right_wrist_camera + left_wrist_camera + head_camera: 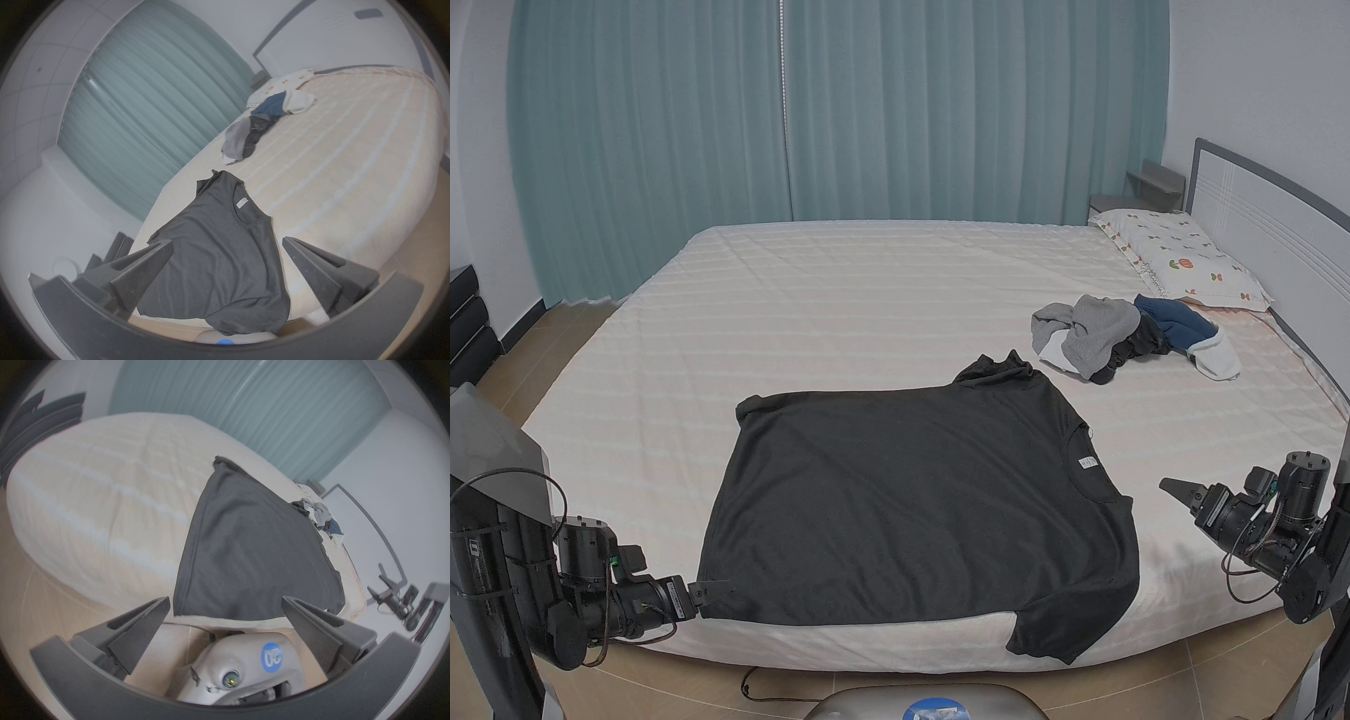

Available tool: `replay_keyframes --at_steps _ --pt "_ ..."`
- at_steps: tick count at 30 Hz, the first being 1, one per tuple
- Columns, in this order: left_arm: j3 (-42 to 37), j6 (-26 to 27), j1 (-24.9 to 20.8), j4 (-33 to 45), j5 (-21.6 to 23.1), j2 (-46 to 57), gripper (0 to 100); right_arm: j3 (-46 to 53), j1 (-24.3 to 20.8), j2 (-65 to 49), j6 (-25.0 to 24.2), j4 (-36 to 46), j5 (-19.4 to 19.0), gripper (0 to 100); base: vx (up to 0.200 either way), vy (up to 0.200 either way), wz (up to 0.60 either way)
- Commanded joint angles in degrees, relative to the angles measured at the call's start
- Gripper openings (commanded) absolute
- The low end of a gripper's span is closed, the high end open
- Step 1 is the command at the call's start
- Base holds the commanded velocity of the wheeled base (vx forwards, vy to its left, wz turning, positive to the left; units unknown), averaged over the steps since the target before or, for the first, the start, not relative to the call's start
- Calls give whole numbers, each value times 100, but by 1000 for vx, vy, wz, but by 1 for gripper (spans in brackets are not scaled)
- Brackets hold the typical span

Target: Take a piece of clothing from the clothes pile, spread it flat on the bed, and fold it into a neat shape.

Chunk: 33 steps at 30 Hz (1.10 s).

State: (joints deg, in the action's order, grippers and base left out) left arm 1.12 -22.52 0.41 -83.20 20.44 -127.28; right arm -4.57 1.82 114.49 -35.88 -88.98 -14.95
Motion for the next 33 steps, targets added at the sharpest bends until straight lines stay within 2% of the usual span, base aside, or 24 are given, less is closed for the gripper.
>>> replay_keyframes --at_steps 1,3,6,10,16,17,20,33 --pt "354 459 -68 -240 3 -491 100 -237 -50 556 274 -67 -430 100 0 0 0" --pt "442 441 -77 -197 30 -491 100 -343 56 803 380 -67 -755 100 0 0 0" --pt "442 432 -147 -197 30 -640 100 -527 284 1022 529 -67 -1045 100 0 0 0" --pt "398 494 -252 -381 -14 -948 100 -176 311 1093 599 -76 -1397 100 0 0 0" --pt "477 599 -244 -460 -58 -1220 100 -9 126 1031 661 -76 -1423 100 0 0 0" --pt "415 766 -235 -513 -164 -1299 100 0 100 1066 661 -76 -1423 100 0 0 0" --pt "371 801 -217 -574 -243 -1299 100 9 91 1084 661 -76 -1423 100 0 0 0" --pt "310 854 -33 -645 -164 -1299 100 0 126 1084 661 -76 -1432 100 0 0 0"
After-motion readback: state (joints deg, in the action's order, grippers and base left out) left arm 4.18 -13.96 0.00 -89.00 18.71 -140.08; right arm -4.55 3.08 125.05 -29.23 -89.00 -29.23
